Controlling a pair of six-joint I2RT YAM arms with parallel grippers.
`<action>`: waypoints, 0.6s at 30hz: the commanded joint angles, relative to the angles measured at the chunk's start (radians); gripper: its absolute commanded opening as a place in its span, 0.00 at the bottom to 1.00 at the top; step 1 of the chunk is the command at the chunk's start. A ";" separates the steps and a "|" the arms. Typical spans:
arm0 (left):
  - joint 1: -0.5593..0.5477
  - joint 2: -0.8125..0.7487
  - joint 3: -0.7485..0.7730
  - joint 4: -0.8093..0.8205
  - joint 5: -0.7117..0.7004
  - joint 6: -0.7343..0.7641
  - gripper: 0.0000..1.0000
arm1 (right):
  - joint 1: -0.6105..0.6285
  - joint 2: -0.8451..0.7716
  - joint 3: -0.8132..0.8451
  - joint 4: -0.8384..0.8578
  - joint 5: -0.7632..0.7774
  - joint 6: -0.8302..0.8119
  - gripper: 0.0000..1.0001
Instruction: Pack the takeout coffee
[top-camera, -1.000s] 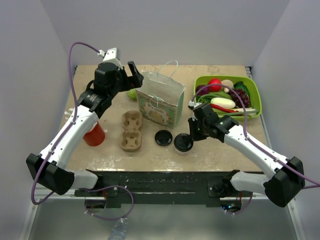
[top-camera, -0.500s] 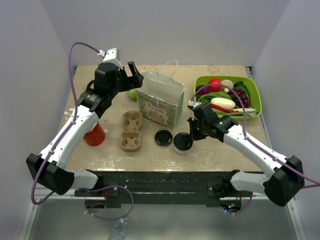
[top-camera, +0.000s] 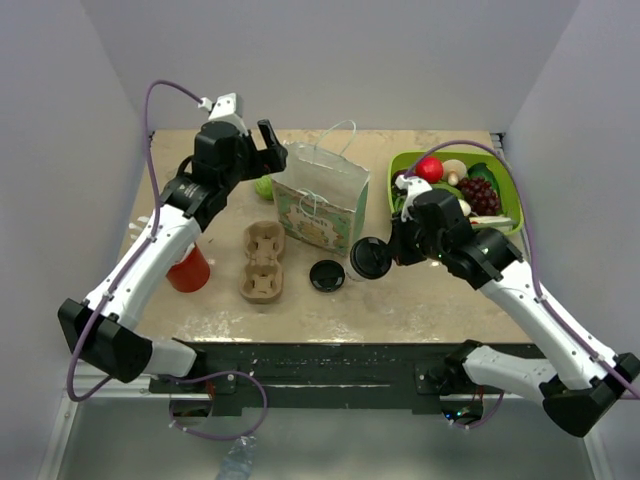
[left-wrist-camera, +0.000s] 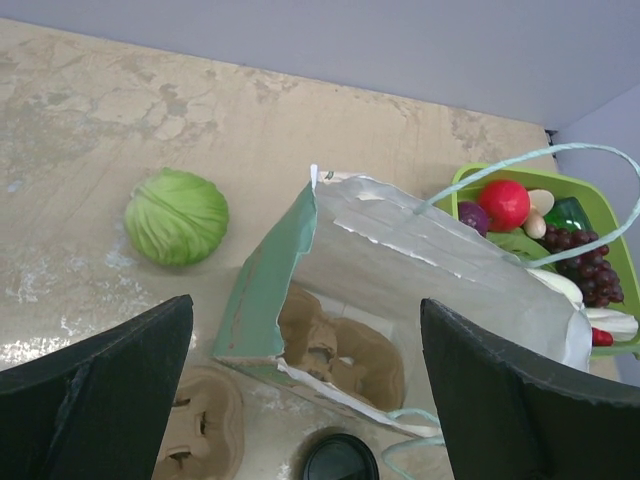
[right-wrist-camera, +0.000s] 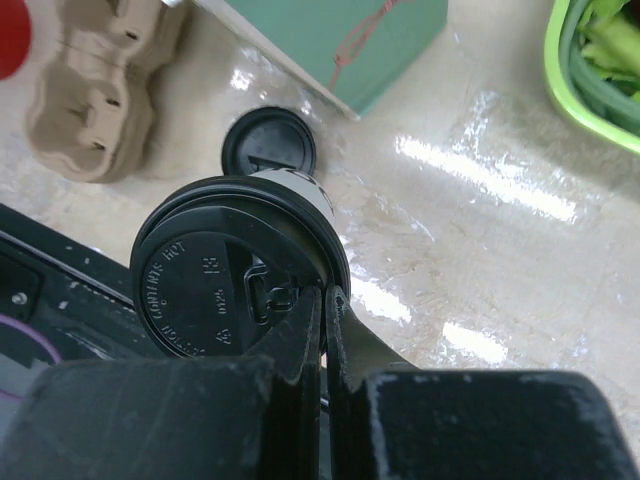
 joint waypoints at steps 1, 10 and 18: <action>0.015 0.025 0.067 0.006 -0.029 0.012 1.00 | -0.003 -0.012 0.140 -0.075 0.005 -0.021 0.00; 0.038 0.103 0.097 0.030 0.019 0.041 0.94 | -0.003 0.081 0.532 -0.186 -0.037 -0.022 0.00; 0.038 0.163 0.095 0.059 0.069 0.058 0.80 | -0.005 0.270 0.723 -0.111 0.024 0.134 0.00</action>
